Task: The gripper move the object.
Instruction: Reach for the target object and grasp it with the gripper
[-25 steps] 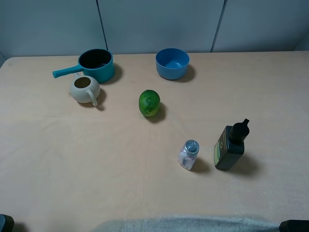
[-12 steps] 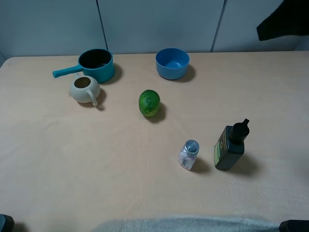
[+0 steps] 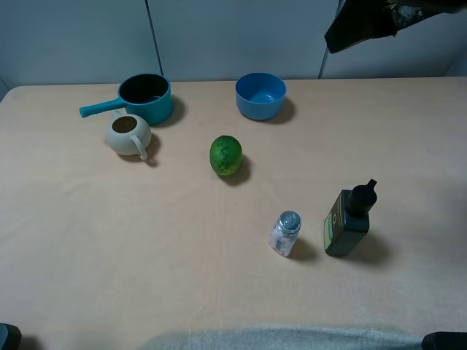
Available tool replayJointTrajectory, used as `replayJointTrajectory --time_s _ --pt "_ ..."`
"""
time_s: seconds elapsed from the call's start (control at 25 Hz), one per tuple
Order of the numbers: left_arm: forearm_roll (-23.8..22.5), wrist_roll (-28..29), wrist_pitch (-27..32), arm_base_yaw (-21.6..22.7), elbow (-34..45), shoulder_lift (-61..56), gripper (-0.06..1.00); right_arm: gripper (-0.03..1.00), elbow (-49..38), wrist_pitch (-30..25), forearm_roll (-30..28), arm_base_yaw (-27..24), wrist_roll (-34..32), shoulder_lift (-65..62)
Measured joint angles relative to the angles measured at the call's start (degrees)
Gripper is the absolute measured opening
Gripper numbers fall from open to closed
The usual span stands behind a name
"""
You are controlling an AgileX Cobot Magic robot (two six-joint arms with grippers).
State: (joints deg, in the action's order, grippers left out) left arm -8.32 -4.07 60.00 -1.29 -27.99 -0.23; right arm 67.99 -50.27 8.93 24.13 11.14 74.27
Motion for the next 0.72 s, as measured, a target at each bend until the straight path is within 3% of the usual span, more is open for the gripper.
replayJointTrajectory --time_s 0.72 --pt "0.0 0.0 0.0 0.0 0.0 0.0 0.99 0.69 13.41 -5.23 -1.3 10.29 -11.65 15.74"
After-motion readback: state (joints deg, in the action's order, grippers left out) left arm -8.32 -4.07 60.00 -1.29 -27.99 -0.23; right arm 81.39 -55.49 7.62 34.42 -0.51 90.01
